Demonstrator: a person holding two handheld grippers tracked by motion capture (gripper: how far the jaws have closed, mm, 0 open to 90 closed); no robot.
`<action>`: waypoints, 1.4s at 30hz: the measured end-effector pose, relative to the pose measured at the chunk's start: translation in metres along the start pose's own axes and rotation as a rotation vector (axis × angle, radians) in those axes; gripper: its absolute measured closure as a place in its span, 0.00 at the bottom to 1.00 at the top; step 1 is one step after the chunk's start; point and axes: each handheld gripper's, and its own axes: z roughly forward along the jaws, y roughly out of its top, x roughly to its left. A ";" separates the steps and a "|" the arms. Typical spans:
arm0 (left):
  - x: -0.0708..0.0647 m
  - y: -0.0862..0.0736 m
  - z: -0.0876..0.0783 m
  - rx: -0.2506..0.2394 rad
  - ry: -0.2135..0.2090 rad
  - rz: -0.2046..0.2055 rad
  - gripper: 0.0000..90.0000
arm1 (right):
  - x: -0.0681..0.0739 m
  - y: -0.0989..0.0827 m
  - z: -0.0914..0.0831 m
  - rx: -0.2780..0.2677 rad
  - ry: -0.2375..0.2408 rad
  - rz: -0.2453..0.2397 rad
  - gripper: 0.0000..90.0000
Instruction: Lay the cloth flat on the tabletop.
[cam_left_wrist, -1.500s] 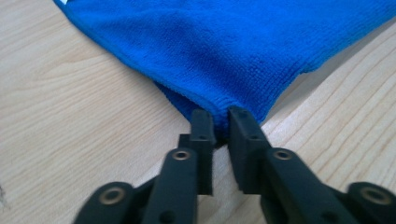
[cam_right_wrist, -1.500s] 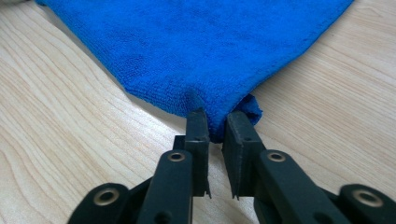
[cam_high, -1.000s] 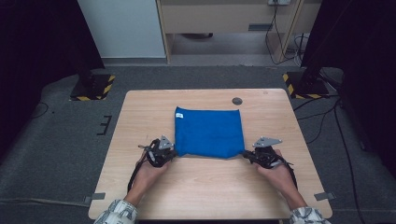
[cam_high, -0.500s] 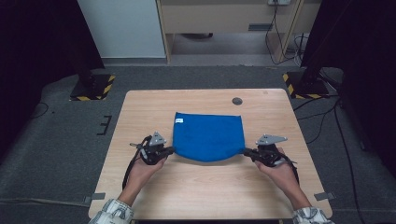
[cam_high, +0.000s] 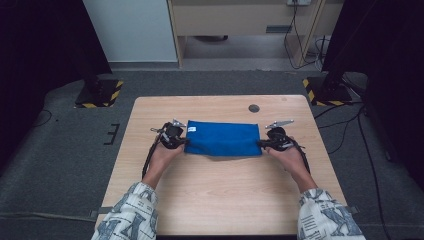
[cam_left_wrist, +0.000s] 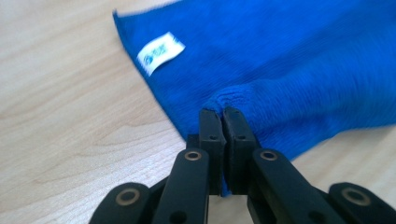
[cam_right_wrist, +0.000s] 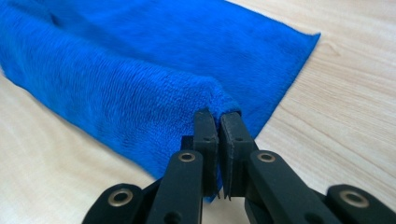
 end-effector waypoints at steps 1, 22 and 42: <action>0.001 0.000 0.006 0.012 0.002 -0.004 0.97 | -0.002 0.000 0.005 0.005 -0.004 0.011 0.97; 0.001 -0.008 -0.024 -0.133 0.043 -0.002 0.59 | 0.004 -0.010 -0.010 -0.064 -0.066 0.035 0.63; -0.001 -0.026 -0.039 -0.164 0.010 0.003 0.62 | 0.022 -0.001 0.003 -0.047 -0.059 -0.006 0.99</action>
